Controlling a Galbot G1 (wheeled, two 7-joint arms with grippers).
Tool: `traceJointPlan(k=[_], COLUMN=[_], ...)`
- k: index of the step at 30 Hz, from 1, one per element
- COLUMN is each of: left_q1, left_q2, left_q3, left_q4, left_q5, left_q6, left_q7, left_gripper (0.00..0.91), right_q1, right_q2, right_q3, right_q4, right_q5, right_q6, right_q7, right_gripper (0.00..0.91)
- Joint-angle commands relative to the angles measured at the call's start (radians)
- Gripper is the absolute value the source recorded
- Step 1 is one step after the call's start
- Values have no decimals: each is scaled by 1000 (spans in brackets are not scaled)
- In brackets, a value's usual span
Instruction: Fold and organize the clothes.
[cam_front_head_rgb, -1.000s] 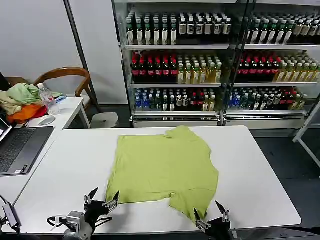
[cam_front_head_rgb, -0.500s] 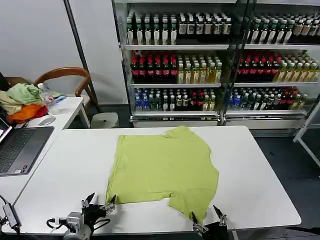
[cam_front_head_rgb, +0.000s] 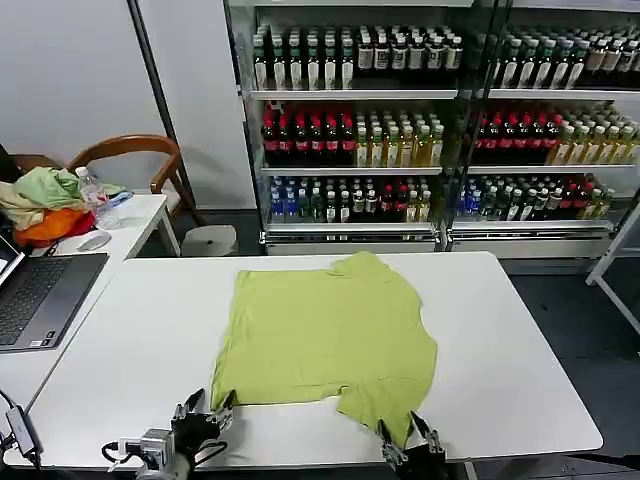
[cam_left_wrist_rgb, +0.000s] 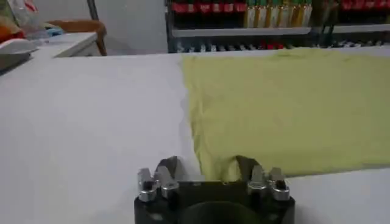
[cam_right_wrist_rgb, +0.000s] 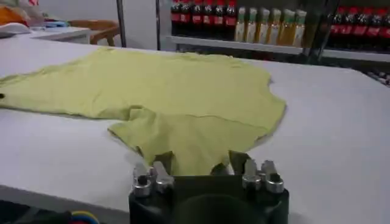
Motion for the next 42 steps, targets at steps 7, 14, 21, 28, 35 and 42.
traceJointPlan(k=[7, 14, 21, 28, 35, 42], left_q1=[1, -13, -25, 87, 195, 274], left_q2=[-9, -4, 15, 31, 45, 38], left_q3=[20, 17, -22, -64, -109, -110], left_q4=[5, -5, -39, -101, -147, -179], left_q5=[14, 15, 3, 15, 31, 53], left_q6=[-21, -44, -30, -55, -68, -80], left_q7=[19, 59, 88, 89, 89, 88], left_gripper=[40, 40, 40, 40, 40, 40], right_q1=[5, 16, 1, -97, -214, -291], right_q2=[1, -2, -34, -41, -69, -67], right_q3=[-10, -4, 52, 83, 171, 200], right_q4=[5, 11, 80, 127, 172, 184], right_q5=[15, 15, 22, -13, -27, -50], right_q6=[-15, -14, -53, -31, 15, 50], right_q7=[4, -1, -32, -49, -101, -124], right_gripper=[0, 0, 0, 0, 0, 0])
